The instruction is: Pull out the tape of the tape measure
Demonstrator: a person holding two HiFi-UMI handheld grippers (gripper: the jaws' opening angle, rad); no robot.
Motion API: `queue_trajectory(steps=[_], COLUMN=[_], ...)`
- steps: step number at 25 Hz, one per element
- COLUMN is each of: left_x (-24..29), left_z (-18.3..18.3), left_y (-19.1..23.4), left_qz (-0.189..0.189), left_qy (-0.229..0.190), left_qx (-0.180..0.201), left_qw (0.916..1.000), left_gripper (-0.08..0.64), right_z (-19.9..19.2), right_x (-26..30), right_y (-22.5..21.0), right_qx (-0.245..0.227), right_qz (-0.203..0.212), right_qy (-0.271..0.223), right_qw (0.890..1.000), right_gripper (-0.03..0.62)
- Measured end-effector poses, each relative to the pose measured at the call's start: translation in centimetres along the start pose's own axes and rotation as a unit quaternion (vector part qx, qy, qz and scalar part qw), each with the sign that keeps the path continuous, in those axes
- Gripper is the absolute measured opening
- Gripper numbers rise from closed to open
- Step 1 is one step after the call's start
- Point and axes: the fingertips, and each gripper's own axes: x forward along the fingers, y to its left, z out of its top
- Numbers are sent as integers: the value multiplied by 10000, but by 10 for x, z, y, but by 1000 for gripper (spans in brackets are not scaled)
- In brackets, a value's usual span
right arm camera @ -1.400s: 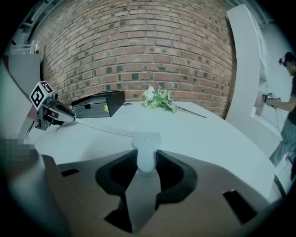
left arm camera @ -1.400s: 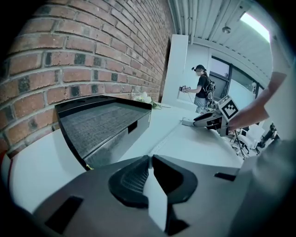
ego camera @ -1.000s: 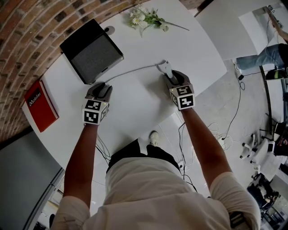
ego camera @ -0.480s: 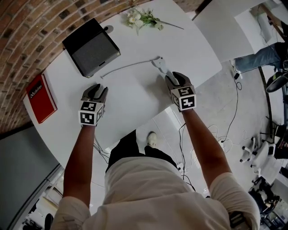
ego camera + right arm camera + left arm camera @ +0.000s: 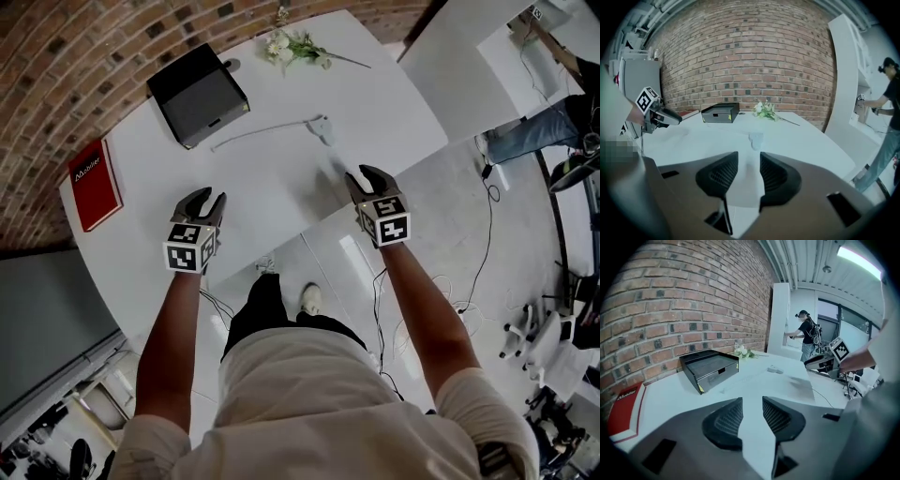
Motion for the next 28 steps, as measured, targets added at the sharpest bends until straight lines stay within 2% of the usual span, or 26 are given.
queue_trajectory(steps=[6,12,13,18,19,21,28], left_x=[-41,-78,-83,-109,-114,-125,-163], left_z=[-6,-3,-2,6,8,9,10], left_y=[-35,-76,-85,-132,-142,-162,-230], left_qz=[77,64,44,-261,-326,-452,-1083], left_qy=[-176,-439,-489,-691,-711,-708,-746], left_qx=[-201,-384,-410,-514,-500,-451,-413], left_qw=[9996,9983,9980,9959,9957,9954,9905], left_gripper=[117,95,89,57,20,-3,-5], right_z=[-5,-4,-4,6,7,9,8], right_x=[-49,-95,-104,-151,-160,-179,-233], right_y=[14,32,35,50,53,62,90], right_qx=[70,9,2,-87,-105,-153,-206], right_qz=[183,361,394,488,521,615,935], right_qy=[-171,-453,-501,-794,-853,-921,-1073], right_qw=[9997,9983,9980,9956,9949,9937,9896], right_gripper=[144,119,98,52,45,21,5])
